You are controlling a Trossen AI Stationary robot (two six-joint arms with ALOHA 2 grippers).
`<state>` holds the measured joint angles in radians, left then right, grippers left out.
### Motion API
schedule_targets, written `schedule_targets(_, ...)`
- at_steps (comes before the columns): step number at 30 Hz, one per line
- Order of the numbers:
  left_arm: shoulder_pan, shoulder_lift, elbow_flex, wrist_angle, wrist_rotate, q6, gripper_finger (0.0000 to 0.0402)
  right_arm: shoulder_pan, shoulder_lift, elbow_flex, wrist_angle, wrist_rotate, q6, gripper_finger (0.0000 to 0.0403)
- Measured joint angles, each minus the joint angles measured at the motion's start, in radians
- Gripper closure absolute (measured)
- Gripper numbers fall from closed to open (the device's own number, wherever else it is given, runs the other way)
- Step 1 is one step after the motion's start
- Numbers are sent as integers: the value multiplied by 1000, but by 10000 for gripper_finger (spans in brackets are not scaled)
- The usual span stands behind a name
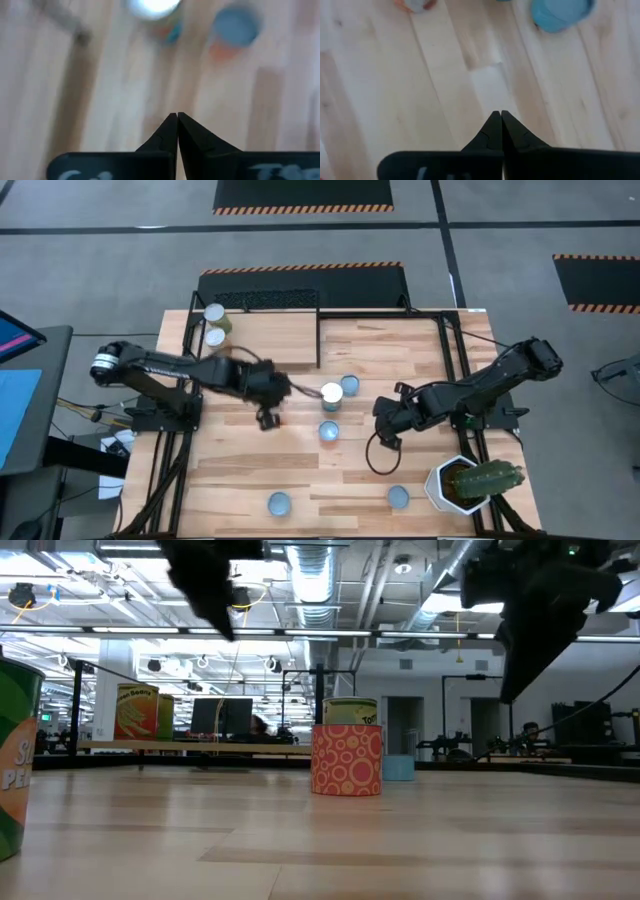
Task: Pick and place cans onto a shelf
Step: Move the cans on the center of the table
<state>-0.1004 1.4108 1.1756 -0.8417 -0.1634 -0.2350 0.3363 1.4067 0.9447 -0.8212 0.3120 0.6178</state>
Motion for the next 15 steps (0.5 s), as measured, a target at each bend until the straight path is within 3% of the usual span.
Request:
schedule_targets(4,-37,62,-102,415,-33,82,402,0,-1,0,-54,48,21,399)
schedule_targets(7,-27,127,-98,632,-31,157,402,0,-4,0,-98,56,51,399)
schedule_targets(15,53,381,82,671,23,249,402,10,-9,0,-139,56,66,399)
